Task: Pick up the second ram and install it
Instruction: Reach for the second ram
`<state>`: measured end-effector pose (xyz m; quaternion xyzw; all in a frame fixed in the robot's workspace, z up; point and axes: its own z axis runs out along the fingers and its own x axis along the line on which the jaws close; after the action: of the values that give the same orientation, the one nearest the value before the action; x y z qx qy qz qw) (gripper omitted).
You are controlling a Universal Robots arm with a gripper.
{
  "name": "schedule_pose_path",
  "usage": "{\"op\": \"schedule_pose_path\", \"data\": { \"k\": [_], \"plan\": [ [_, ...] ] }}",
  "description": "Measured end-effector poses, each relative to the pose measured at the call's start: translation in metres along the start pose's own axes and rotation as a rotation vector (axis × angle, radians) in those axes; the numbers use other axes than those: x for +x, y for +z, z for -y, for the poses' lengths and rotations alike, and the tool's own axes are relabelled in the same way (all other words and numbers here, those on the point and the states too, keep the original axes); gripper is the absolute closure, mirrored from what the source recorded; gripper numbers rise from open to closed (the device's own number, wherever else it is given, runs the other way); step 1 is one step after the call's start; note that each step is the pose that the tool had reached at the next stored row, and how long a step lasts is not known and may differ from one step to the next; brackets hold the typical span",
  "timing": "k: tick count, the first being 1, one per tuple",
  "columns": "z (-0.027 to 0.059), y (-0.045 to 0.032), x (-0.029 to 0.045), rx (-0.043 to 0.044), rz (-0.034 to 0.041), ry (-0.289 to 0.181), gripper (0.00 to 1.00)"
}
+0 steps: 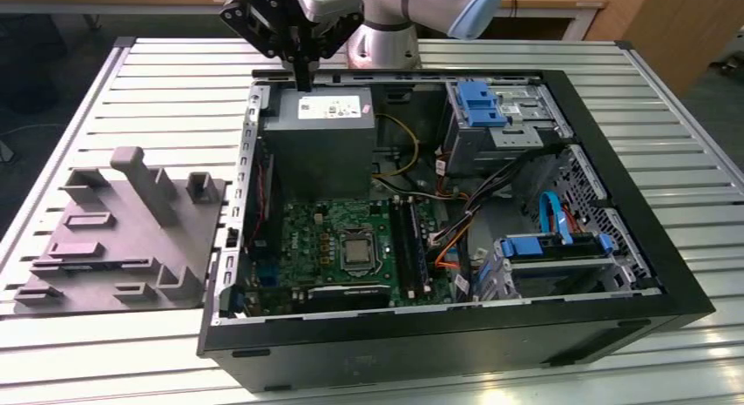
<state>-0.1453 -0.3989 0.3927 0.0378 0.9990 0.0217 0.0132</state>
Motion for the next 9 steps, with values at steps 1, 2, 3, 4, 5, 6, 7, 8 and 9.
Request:
{"op": "schedule_pose_path", "data": {
  "k": [1, 2, 3, 4, 5, 6, 7, 8, 9],
  "plan": [
    [0.0001, 0.0001, 0.0016, -0.0001, 0.0001, 0.000, 0.90],
    [0.0002, 0.0001, 0.0030, -0.0001, 0.0001, 0.000, 0.90],
    [0.0003, 0.0001, 0.0045, -0.0001, 0.0000, 0.000, 0.90],
    [0.0005, 0.0001, 0.0059, -0.0001, 0.0001, 0.000, 0.90],
    [0.0006, 0.0001, 0.0075, -0.0001, 0.0001, 0.000, 0.90],
    [0.0007, 0.0002, 0.0091, -0.0001, 0.0001, 0.000, 0.90],
    [0.0008, 0.0001, 0.0108, 0.0000, 0.0001, 0.000, 0.90],
    [0.0010, 0.0002, 0.0129, -0.0001, 0.0002, 0.000, 0.90],
    [0.0012, 0.0002, 0.0150, -0.0001, 0.0003, 0.000, 0.90]
  ]
}}
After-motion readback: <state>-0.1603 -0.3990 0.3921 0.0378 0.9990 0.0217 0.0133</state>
